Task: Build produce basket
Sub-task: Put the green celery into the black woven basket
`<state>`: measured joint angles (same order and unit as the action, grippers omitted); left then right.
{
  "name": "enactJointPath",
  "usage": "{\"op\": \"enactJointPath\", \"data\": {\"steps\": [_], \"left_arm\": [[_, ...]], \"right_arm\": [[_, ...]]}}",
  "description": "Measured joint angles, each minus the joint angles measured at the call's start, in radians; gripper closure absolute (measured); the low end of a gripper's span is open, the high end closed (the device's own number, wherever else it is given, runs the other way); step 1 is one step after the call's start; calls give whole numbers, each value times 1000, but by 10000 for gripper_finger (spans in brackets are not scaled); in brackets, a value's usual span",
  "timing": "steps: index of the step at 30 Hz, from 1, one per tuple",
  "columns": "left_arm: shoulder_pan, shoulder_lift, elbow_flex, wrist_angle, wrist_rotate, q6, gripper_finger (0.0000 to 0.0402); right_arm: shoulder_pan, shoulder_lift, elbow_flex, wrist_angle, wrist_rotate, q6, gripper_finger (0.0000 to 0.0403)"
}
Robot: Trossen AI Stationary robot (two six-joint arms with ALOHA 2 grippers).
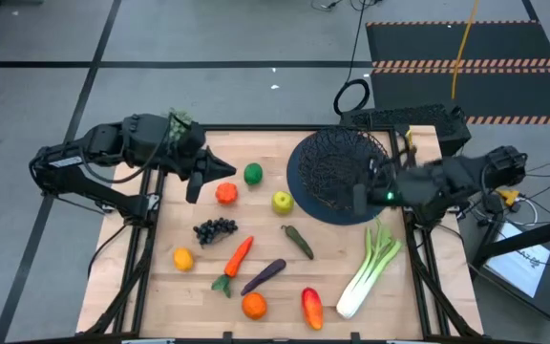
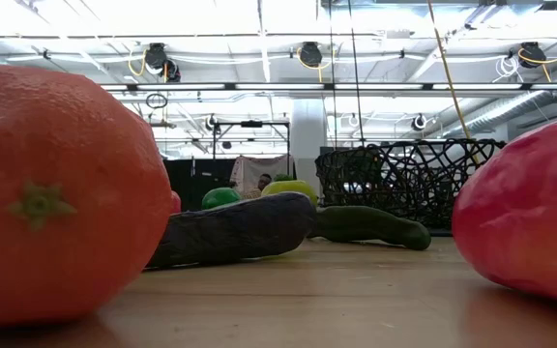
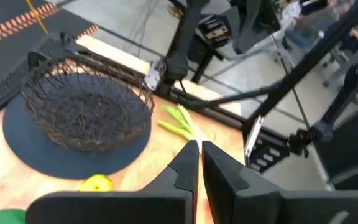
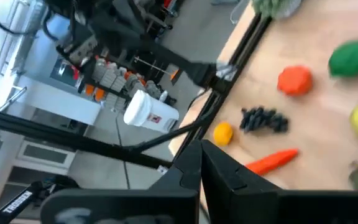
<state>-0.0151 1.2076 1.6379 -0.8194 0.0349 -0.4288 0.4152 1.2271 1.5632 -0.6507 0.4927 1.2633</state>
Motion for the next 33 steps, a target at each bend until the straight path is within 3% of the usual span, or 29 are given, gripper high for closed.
{"op": "enactJointPath", "data": {"steps": [10, 22, 33], "left_arm": [[-47, 0, 0, -79, 67, -7, 392], [-94, 0, 0, -149, 60, 5, 376], [-90, 4, 0, -150, 42, 44, 376]], "right_arm": [[158, 116, 0, -197, 25, 431, 403], [183, 252, 0, -526, -424, 747, 402], [188, 271, -63, -703, -524, 922, 357]]}}
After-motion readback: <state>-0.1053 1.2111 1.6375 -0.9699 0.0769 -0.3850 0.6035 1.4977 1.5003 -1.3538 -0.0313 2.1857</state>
